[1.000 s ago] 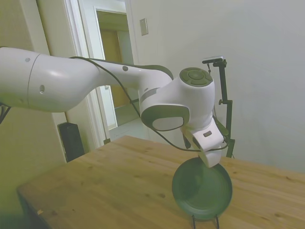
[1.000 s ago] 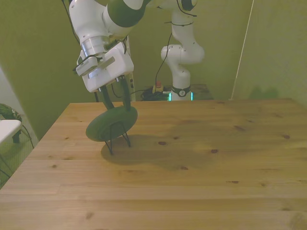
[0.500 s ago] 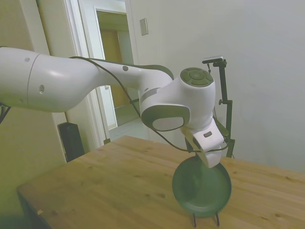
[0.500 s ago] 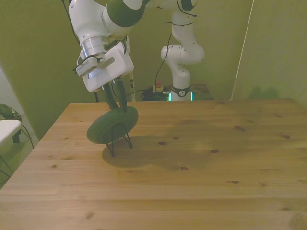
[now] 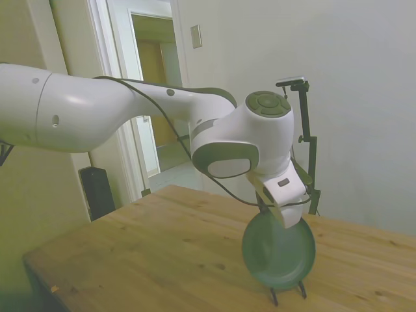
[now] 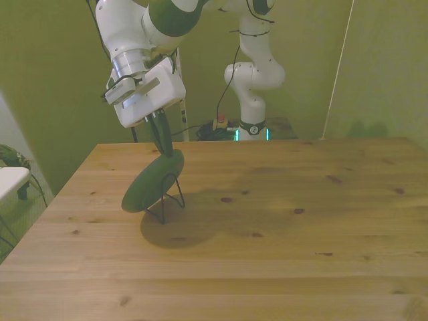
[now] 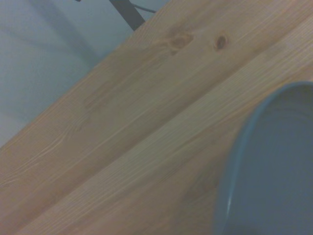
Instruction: Unload the plate
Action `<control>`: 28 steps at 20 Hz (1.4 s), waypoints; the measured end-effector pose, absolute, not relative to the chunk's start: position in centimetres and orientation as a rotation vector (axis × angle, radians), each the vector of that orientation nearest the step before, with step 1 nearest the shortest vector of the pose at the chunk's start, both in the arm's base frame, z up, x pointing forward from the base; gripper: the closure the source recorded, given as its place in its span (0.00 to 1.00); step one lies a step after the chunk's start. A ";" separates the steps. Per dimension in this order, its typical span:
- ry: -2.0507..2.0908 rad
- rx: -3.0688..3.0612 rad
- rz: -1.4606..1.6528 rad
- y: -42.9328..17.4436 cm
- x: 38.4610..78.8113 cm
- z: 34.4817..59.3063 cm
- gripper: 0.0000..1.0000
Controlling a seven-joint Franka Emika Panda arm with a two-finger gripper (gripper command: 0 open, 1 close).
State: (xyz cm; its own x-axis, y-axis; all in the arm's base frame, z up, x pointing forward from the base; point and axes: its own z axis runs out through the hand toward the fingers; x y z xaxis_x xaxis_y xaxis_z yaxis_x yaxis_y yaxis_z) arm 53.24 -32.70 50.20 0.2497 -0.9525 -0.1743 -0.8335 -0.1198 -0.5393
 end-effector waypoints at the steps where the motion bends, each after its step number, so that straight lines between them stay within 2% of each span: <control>1: 1.619 -1.988 -0.292 -32.7 53.2 50.4 1.00; 5: 1.611 -1.984 -0.313 -32.7 52.8 51.4 1.00; 8: 1.597 -1.979 -0.345 -32.6 52.4 53.0 1.00; 15: 1.471 -1.977 -0.461 -29.7 49.2 61.7 1.00; 18: 1.406 -2.010 -0.466 -26.7 49.3 63.9 1.00; 21: 1.374 -2.060 -0.416 -22.9 51.9 63.5 1.00; 28: 1.304 -2.169 -0.327 -16.1 60.7 57.9 1.00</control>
